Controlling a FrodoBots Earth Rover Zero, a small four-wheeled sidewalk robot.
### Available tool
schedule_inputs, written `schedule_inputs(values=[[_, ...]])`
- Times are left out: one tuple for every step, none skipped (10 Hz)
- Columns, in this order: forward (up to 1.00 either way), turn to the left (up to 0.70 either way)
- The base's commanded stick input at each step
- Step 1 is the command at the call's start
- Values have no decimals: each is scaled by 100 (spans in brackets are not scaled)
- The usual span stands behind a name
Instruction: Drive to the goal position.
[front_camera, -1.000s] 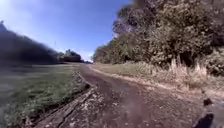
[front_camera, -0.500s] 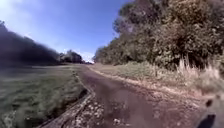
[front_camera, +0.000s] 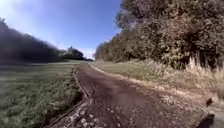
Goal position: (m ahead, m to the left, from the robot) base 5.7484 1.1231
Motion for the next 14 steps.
schedule_inputs(values=[[19, 0], [18, 0], [55, 0], [85, 0], [85, 0], [85, 0], [85, 0], [85, 0], [85, 0], [85, 0], [85, 0], [85, 0], [85, 0], [85, 0]])
